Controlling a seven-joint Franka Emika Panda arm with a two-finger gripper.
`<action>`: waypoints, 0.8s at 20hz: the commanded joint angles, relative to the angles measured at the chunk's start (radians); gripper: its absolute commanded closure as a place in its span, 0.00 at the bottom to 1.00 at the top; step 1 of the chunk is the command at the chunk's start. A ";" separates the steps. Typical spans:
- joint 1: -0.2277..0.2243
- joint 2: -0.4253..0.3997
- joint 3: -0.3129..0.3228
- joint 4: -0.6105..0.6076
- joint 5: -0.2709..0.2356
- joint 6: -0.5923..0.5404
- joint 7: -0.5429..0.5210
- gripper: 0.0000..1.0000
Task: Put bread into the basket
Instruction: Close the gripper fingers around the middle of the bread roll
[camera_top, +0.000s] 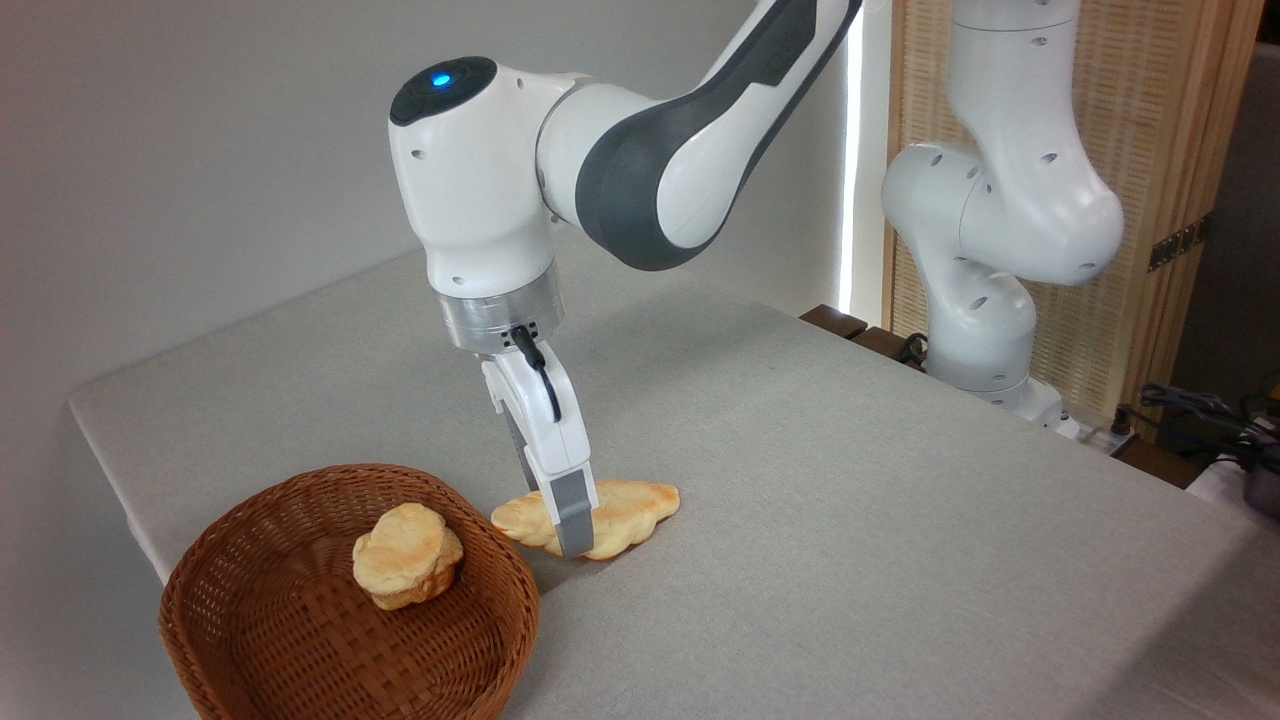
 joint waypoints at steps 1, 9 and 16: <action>-0.002 -0.003 0.003 -0.004 0.010 0.009 0.007 0.50; -0.001 -0.019 0.012 0.007 0.010 -0.015 0.013 0.49; 0.005 -0.063 0.015 0.065 0.005 -0.115 0.011 0.47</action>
